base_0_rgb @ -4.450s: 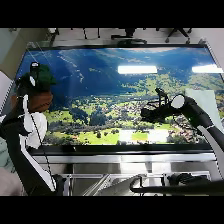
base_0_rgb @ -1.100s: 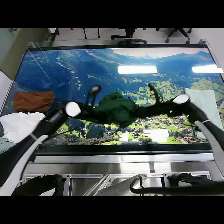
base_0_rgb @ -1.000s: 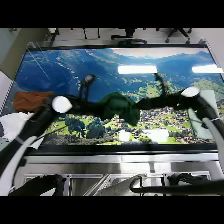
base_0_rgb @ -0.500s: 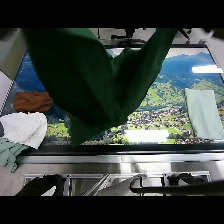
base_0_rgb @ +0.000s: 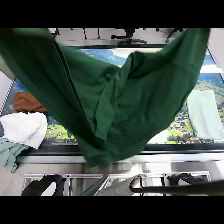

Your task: Fold the shirts.

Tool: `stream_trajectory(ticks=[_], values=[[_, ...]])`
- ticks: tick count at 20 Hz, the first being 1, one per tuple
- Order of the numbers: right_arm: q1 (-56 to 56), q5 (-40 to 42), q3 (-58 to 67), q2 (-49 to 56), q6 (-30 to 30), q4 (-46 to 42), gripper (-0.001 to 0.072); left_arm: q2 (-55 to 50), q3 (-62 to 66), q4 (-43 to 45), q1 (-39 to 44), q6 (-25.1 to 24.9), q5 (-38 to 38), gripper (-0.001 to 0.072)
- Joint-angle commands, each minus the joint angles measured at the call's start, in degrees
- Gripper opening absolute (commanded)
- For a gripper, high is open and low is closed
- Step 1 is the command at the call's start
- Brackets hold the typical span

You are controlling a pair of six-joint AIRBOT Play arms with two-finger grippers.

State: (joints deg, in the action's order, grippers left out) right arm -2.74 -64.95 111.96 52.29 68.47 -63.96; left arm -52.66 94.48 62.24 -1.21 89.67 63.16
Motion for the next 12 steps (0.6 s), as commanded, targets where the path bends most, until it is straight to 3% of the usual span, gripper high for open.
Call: stream_trajectory(ticks=[1,5,7,10,11,12], values=[[0.00,-4.63,-8.61,8.83,3.17,-2.14,0.0018,0.79,-23.89,-5.29,-8.57,-4.63,1.16,0.0015],[0.04,-4.37,-17.31,23.15,2.23,9.88,0.0018,-7.67,-46.05,-5.33,-8.76,-11.78,-5.16,0.0015],[0.04,-4.07,-17.55,29.68,1.84,14.95,0.0018,-13.77,-50.10,-5.31,-9.01,-14.88,-9.27,0.0016],[-0.02,-2.34,-17.49,32.83,1.84,17.97,0.0022,-21.33,-46.90,-5.33,-10.45,-15.32,-10.47,0.0015],[-0.09,-2.67,-17.20,32.28,1.84,17.90,0.0130,-23.50,-44.04,-5.25,-10.51,-15.32,-9.29,0.0029],[-0.50,-3.72,-16.87,31.01,1.86,17.62,0.0317,-25.33,-41.11,-5.22,-10.51,-15.34,-7.67,0.0215]])
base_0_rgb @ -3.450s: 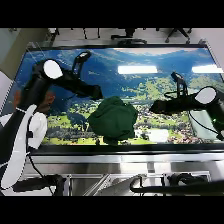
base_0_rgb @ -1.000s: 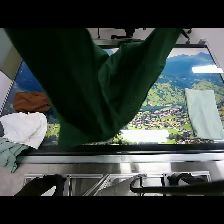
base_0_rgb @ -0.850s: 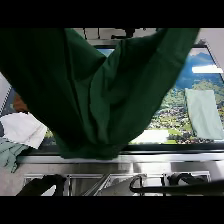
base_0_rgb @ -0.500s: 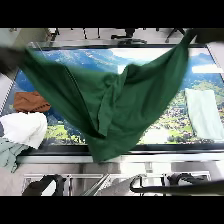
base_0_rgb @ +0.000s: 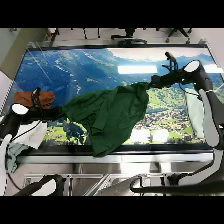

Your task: Fold the shirts.

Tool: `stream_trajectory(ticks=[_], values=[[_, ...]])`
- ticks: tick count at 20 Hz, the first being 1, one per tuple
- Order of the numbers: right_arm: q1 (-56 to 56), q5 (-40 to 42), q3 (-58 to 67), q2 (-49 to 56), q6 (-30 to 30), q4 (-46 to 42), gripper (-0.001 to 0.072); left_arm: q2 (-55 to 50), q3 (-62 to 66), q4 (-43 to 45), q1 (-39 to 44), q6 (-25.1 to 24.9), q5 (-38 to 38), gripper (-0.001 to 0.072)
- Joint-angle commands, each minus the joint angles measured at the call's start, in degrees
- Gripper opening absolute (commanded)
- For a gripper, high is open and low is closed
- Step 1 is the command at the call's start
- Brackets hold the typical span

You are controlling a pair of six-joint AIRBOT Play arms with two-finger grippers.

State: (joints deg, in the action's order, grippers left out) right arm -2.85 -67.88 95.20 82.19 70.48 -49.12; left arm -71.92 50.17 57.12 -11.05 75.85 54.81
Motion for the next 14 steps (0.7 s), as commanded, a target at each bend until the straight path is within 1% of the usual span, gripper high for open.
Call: stream_trajectory(ticks=[1,2,4,6,8,10,11,12,13,14], values=[[-1.03,-2.19,0.00,-0.57,-0.15,2.82,0.0383,-7.65,6.56,-0.09,-0.48,-1.53,2.43,0.0561],[-2.01,-4.28,-0.02,-2.78,-0.07,2.43,0.0382,-8.90,9.70,-0.09,-0.48,-1.53,4.02,0.0682],[-4.52,-10.38,-0.15,-7.19,0.50,1.36,0.0381,-10.82,16.09,0.83,-0.52,-1.51,7.08,0.0681],[-5.51,-14.88,-3.15,-12.09,3.74,-3.23,0.0381,-11.89,21.05,2.45,-0.74,-1.46,10.36,0.0681],[-5.16,-14.97,-11.76,-18.10,5.03,-4.44,0.0381,-12.63,24.65,4.39,-0.61,-1.44,13.90,0.0674],[-3.52,-13.14,-25.66,-25.73,6.23,-4.37,0.0384,-12.61,25.57,4.81,-0.59,-1.44,15.67,0.0674],[-2.03,-11.34,-32.65,-29.14,6.40,-3.89,0.0406,-12.61,25.55,4.87,-0.61,-1.49,16.09,0.0674],[-0.15,-8.79,-39.45,-32.22,7.41,-3.32,0.0522,-12.61,25.57,4.92,-0.96,-1.53,16.41,0.0674],[2.16,-5.42,-46.18,-34.99,8.83,-3.13,0.0616,-12.61,25.57,4.90,-1.57,-1.53,17.11,0.0674],[4.76,-1.75,-52.11,-37.03,10.36,-3.04,0.0615,-12.61,25.55,4.90,-2.05,-1.53,18.10,0.0674]])
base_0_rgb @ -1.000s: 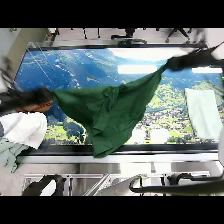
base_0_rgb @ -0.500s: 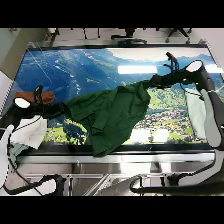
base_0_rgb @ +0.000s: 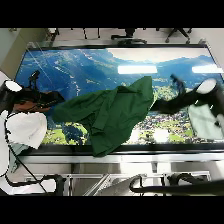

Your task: Fold the shirts.

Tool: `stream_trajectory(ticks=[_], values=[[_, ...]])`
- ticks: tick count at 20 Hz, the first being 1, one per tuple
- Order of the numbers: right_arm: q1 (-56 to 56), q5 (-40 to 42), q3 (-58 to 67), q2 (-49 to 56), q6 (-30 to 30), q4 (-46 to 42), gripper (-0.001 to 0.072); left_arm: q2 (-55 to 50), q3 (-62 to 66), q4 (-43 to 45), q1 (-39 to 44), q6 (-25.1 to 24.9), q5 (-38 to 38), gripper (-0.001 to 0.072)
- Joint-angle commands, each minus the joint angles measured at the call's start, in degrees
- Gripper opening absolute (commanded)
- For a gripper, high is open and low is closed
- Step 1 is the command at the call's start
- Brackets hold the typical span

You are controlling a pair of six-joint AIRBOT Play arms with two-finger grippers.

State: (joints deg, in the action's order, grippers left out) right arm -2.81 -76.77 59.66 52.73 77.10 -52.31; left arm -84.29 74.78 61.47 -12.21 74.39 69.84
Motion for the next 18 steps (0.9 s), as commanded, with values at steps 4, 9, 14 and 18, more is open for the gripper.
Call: stream_trajectory(ticks=[4,9,14,18], values=[[13.94,21.09,-29.00,-7.61,4.24,6.86,0.0614,-0.24,0.94,0.72,-2.99,-0.07,6.49,0.0674],[22.27,36.98,-29.29,1.77,-4.92,18.10,0.0492,-0.24,0.94,7.41,-3.72,-0.02,7.43,0.0674],[22.99,37.88,-23.89,11.04,-21.90,36.15,0.0477,-0.24,0.96,9.20,-3.76,0.00,7.58,0.0674],[22.18,35.47,-20.15,11.85,-23.61,35.15,0.0019,-0.24,0.94,9.49,-3.76,0.00,8.26,0.0674]])
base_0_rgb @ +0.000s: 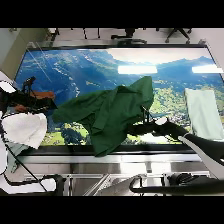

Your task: Fold the shirts.

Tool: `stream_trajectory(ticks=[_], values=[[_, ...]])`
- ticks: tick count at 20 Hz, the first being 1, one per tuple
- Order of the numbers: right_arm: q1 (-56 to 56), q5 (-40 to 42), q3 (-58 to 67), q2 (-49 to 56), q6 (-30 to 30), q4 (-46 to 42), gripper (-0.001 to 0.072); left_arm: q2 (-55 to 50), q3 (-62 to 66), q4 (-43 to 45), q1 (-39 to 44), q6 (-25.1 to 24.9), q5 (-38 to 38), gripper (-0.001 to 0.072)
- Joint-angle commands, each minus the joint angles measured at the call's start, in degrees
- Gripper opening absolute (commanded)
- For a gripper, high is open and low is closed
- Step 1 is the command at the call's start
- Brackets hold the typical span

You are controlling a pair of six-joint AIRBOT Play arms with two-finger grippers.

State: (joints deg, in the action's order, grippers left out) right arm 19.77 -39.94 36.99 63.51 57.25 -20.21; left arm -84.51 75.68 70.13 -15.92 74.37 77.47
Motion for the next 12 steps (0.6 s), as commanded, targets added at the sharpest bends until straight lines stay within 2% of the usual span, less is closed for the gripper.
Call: stream_trajectory(ticks=[1,5,6,9,12], values=[[-2.08,-4.61,3.43,-0.07,-3.63,0.15,0.0019,0.00,0.07,0.83,-0.04,0.02,1.07,0.0674],[-17.57,-18.69,6.69,-7.76,8.41,-22.56,0.0019,0.02,-0.02,0.76,0.42,0.15,4.87,0.0674],[-22.73,-20.83,7.48,-9.92,8.70,-25.20,0.0019,0.02,-0.11,0.74,1.16,0.28,6.27,0.0674],[-33.22,-24.04,8.20,-13.33,4.81,-24.13,0.0019,2.14,-6.05,0.46,5.68,0.68,6.16,0.0674],[-34.99,-25.27,8.17,-13.20,2.40,-24.13,0.0019,4.55,-16.44,0.15,12.02,0.68,4.33,0.0674]])
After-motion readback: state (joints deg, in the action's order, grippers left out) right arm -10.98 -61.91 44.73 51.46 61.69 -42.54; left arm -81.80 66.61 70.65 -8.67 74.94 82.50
